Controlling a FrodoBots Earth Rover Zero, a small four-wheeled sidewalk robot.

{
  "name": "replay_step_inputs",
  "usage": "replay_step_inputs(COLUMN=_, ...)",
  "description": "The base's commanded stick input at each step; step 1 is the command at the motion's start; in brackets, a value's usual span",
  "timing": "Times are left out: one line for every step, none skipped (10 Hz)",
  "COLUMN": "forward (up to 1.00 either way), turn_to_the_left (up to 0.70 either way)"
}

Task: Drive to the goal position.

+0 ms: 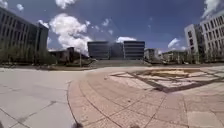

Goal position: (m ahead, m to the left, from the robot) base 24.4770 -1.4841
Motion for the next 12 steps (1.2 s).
replay_step_inputs(forward=0.7, turn_to_the_left=0.0)
replay_step_inputs(forward=0.7, turn_to_the_left=0.0)
replay_step_inputs(forward=0.7, turn_to_the_left=0.0)
replay_step_inputs(forward=0.7, turn_to_the_left=0.0)
replay_step_inputs(forward=0.7, turn_to_the_left=0.0)
replay_step_inputs(forward=0.7, turn_to_the_left=0.0)
replay_step_inputs(forward=0.7, turn_to_the_left=0.0)
replay_step_inputs(forward=0.7, turn_to_the_left=0.0)
replay_step_inputs(forward=0.7, turn_to_the_left=0.0)
replay_step_inputs(forward=0.7, turn_to_the_left=0.0)
replay_step_inputs(forward=0.7, turn_to_the_left=0.0)
replay_step_inputs(forward=0.7, turn_to_the_left=0.0)
